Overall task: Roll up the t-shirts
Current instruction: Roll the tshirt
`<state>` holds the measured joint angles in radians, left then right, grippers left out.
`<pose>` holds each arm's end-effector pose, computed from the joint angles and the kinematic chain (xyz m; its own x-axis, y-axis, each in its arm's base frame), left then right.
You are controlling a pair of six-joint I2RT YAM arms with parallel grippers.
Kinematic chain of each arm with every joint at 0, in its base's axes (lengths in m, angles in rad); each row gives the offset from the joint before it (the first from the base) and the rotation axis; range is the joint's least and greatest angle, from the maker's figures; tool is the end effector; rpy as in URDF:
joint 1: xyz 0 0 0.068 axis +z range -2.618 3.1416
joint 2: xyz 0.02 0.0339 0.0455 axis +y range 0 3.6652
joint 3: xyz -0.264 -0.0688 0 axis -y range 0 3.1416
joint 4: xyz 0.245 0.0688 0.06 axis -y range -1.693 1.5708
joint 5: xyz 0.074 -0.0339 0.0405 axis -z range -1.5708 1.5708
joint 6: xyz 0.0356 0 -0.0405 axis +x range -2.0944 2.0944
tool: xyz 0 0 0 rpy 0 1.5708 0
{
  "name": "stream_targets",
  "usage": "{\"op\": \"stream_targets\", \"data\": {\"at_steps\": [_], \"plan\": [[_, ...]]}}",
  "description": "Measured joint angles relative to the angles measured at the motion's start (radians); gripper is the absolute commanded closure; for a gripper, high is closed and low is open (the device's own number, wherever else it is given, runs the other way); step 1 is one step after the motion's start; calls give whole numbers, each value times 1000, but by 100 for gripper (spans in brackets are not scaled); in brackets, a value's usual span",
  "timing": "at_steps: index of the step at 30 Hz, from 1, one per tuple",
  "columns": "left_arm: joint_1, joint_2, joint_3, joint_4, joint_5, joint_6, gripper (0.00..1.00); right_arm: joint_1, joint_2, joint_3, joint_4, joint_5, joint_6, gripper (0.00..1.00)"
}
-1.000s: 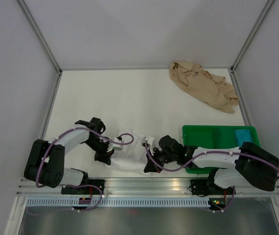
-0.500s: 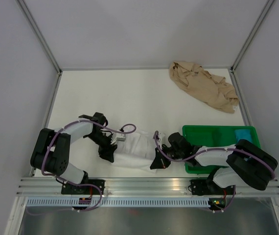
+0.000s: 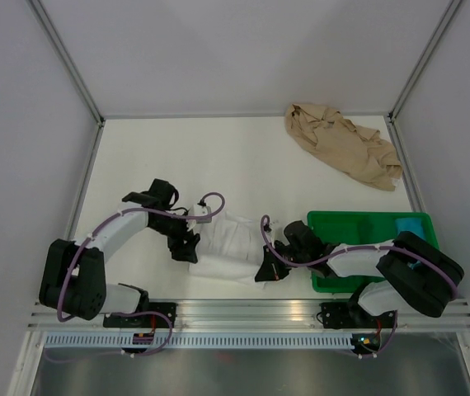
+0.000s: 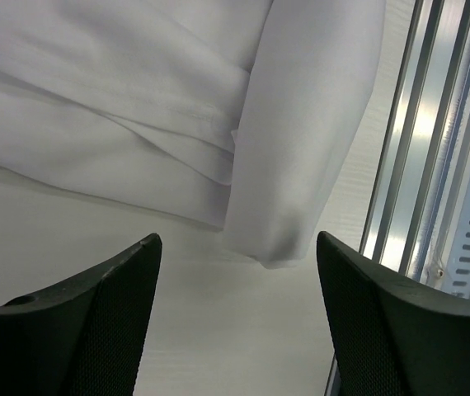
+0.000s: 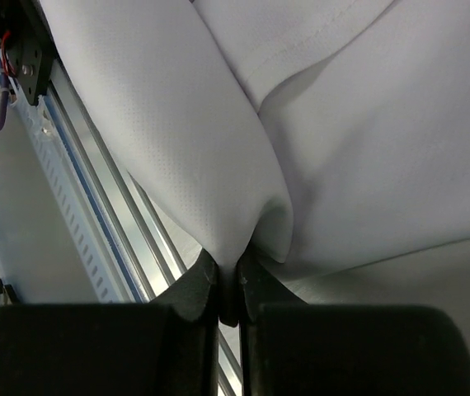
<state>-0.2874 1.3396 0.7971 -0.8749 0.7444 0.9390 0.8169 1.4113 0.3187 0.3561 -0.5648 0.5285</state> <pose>0.1999 -0.0842 0.1964 -0.3114 0.7109 -0.6306 0.9465 0.1732 -0.2721 0.1375 0.1743 0.1143 -0.8444 -0.2771 -0.4585 -0.5343 0.4966 0.6840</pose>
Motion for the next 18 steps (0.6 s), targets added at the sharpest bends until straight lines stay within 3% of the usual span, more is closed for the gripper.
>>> {"op": "stream_targets", "data": {"at_steps": [1, 2, 5, 6, 7, 12, 18], "plan": [[0, 11, -5, 10, -3, -11, 25, -1, -5, 3, -8, 8, -1, 86], [-3, 23, -11, 19, -7, -21, 41, -2, -8, 6, -16, 17, -3, 77], [-14, 53, -21, 33, -20, -60, 72, -3, -16, 24, -49, 40, -16, 66], [-21, 61, -21, 41, -27, -70, 89, -3, -21, 35, -67, 51, -27, 62], [-26, 69, -21, 46, -32, -82, 96, -3, -29, 45, -87, 67, -37, 62], [-33, 108, -20, 66, -36, -99, 98, -3, -137, 77, -227, 163, -113, 54], [-33, 143, 1, 68, -43, -119, 98, 3, -404, 91, -319, 303, -217, 49]]}}
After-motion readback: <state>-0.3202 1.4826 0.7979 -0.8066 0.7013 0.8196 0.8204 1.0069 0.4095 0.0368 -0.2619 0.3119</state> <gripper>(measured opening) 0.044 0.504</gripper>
